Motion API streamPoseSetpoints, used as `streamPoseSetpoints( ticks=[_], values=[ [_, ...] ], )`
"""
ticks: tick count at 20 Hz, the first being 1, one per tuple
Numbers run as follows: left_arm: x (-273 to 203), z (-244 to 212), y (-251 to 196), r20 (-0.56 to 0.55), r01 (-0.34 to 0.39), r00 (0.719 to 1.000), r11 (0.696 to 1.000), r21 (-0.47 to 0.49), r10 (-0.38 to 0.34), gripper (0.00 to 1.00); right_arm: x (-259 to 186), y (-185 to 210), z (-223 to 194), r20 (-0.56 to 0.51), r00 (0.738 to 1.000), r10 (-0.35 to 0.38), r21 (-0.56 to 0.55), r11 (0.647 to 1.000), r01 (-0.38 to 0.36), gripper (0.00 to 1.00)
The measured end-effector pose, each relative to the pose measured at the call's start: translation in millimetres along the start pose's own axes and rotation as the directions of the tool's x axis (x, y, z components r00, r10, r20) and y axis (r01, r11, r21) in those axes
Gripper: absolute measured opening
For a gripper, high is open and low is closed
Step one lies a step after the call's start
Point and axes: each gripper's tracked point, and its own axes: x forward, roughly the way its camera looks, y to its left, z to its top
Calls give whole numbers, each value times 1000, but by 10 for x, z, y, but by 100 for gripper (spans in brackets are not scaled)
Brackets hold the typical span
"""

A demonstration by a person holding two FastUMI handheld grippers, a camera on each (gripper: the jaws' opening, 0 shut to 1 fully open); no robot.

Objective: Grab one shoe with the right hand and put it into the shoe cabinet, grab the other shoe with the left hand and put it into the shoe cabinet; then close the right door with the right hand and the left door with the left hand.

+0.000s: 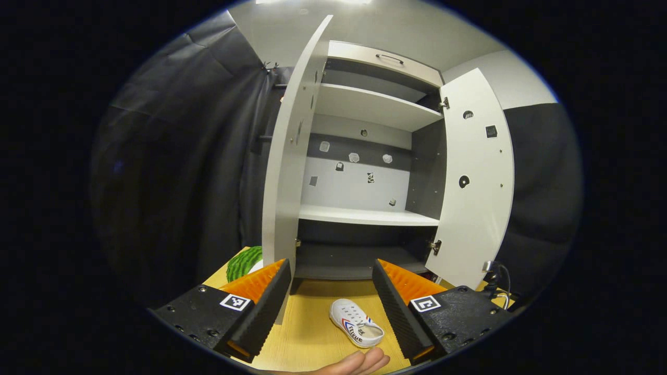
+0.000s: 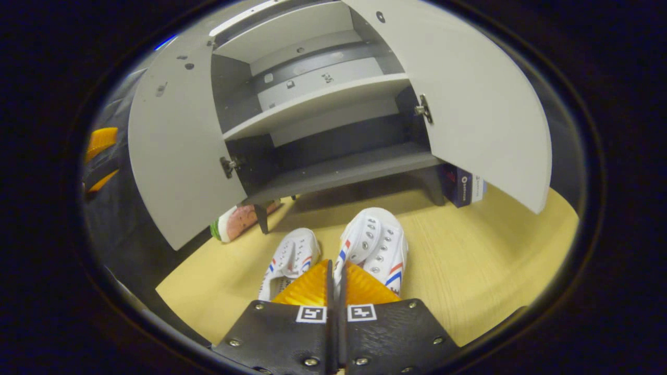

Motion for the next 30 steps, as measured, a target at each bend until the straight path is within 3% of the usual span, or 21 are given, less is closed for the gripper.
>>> streamPoseSetpoints(
  ticks=[3,4,11,17,18,19,23,30],
  values=[
    [141,34,49,10,-22,1000,1000,18,22,96,-117,168,488,60,998,17,-55,998,-13,5],
    [183,47,51,13,-24,1000,1000,14,24,95,-161,228,667,80,997,23,-76,997,-17,0],
    [423,162,2,27,-5,1000,999,51,3,95,-325,495,2014,195,979,61,-197,980,-22,0],
    [577,171,-12,24,29,999,999,40,-30,95,81,464,3048,215,977,2,-293,954,62,0],
    [589,156,-1,22,33,999,999,43,-34,95,204,463,3174,211,977,-6,-302,951,71,5],
    [611,162,-4,29,39,999,998,40,-41,95,342,476,3277,201,980,-10,-311,947,74,0],
    [627,133,-22,16,49,999,998,47,-50,94,1017,546,3543,169,986,-11,-353,933,71,0],
    [555,103,32,20,39,999,998,48,-40,93,1792,557,3632,128,991,-32,-456,886,87,1]
  ],
)
